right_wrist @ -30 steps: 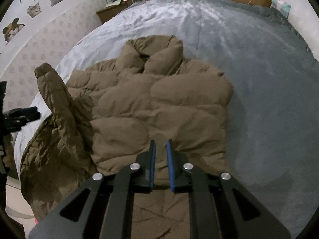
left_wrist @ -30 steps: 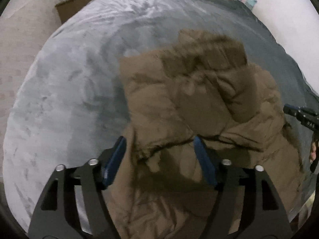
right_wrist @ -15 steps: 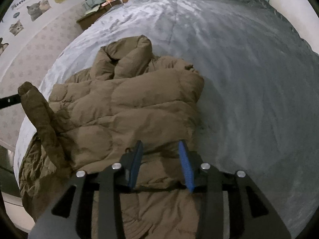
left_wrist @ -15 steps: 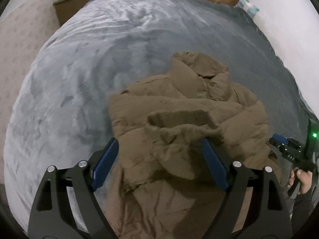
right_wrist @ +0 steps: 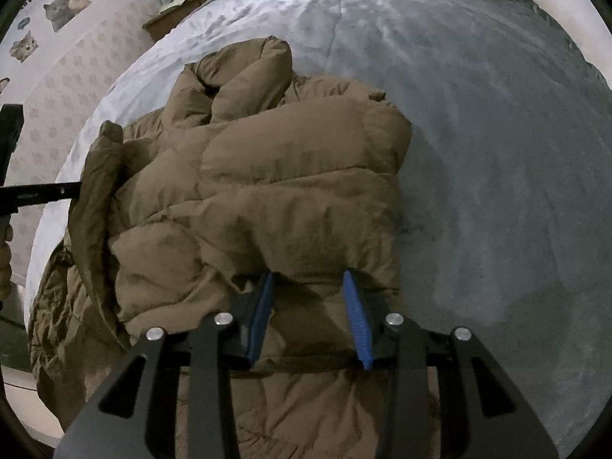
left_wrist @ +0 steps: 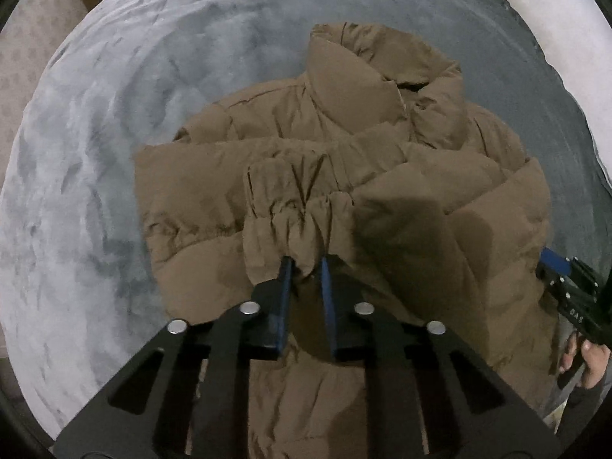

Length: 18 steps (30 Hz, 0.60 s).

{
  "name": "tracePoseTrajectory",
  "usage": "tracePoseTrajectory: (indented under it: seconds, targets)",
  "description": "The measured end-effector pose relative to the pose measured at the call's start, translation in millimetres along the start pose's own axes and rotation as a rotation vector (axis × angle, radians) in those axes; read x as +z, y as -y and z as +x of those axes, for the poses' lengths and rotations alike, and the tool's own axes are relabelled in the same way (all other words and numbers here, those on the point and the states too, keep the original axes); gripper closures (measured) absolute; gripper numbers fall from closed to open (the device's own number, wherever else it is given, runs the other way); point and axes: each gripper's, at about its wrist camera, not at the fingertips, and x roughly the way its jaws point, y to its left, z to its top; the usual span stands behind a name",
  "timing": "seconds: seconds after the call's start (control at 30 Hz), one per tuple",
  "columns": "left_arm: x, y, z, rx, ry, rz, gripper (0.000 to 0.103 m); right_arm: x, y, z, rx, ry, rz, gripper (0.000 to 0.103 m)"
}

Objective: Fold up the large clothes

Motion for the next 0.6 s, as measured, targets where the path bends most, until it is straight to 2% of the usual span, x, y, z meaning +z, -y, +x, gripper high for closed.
tracePoseTrajectory:
  seconds: [0.17,0.33,0.37,0.47,0.6]
  targets:
    - [-8.0,12.4,-1.5,0.050,0.039,0.075,0.102,-0.2,-0.2,0.6,0.000,-0.005,-0.007,0.064]
    - [-40.4,-7.2,-5.6,0.090,0.056,0.089,0.103,-7.0,-1.0,3.6,-0.006,-0.007,-0.017,0.065]
    - [-49.3,-12.5,-7.4,0.095,0.065,0.086,0.103,-9.0,-1.9,3.6,-0.010,-0.002,-0.021,0.068]
    - [-81.1,-30.5,-13.4,0.096,0.087,0.069,0.103,-15.7,-4.8,1.9,0.009,-0.007,-0.024,0.090]
    - [-116.2,-54.3,-15.8,0.065,0.098,0.043,0.103,-29.2,-15.3,-6.8,0.034,0.004,-0.046,0.097]
